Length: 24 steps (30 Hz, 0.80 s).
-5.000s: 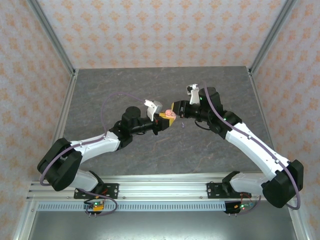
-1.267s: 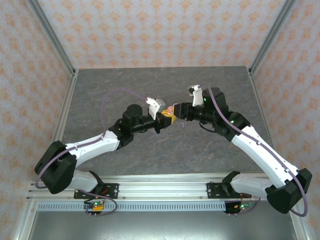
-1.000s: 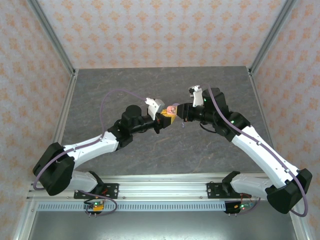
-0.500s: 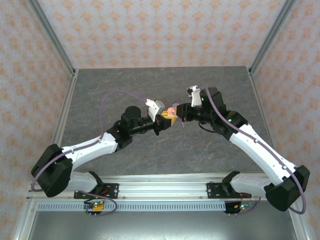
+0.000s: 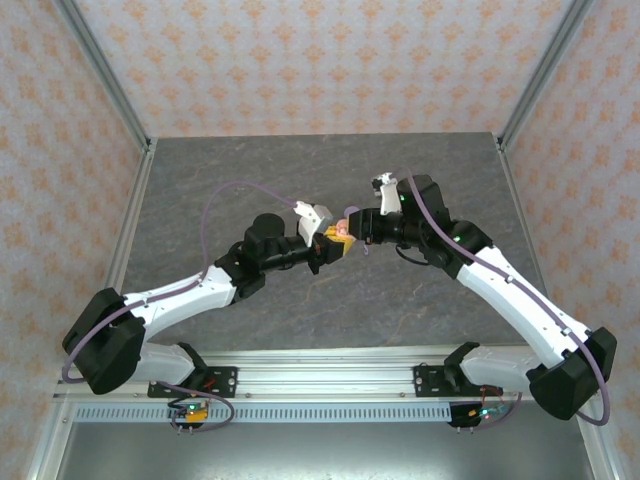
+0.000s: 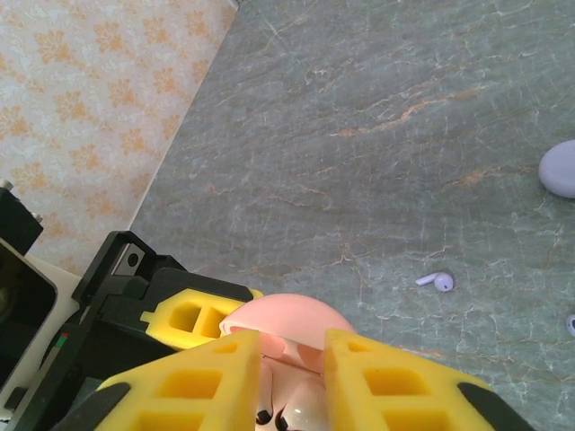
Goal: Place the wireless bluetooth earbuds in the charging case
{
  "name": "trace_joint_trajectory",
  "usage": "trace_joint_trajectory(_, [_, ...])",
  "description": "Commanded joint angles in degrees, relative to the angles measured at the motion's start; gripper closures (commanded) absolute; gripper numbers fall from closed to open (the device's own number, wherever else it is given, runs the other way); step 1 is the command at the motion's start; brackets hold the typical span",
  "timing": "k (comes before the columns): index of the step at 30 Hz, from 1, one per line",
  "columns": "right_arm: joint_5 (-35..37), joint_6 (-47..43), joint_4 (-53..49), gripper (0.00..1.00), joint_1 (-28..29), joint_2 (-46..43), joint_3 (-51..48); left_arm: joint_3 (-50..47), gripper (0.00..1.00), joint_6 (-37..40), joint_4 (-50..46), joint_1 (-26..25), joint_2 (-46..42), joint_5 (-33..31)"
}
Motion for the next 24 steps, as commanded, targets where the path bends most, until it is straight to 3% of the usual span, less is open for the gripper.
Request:
trace_joint_trajectory(1, [1.95, 0.03, -0.93, 0.7, 0.3, -1.08, 2.02, 1.75, 0.95, 1.88, -1.2, -0.51, -1.46, -0.85])
trace_joint_trajectory(8, [8.81, 1.95, -1.18, 0.68, 0.27, -3.59, 1.76, 2.13, 0.95, 7.11, -4.52, -1.26, -1.91, 0.06])
trace_joint_trajectory(15, [6.41, 3.4, -4.85, 0.68, 0.29, -0.68, 4.94, 4.84, 0.95, 13.15, -10.55, -2.18, -1.89, 2.49])
trace_joint_trajectory(24, [3.09, 2.74, -11.65, 0.69, 0.26, 5.56, 10.35, 7.13, 0.94, 15.35, -14.43, -2.62, -2.04, 2.4])
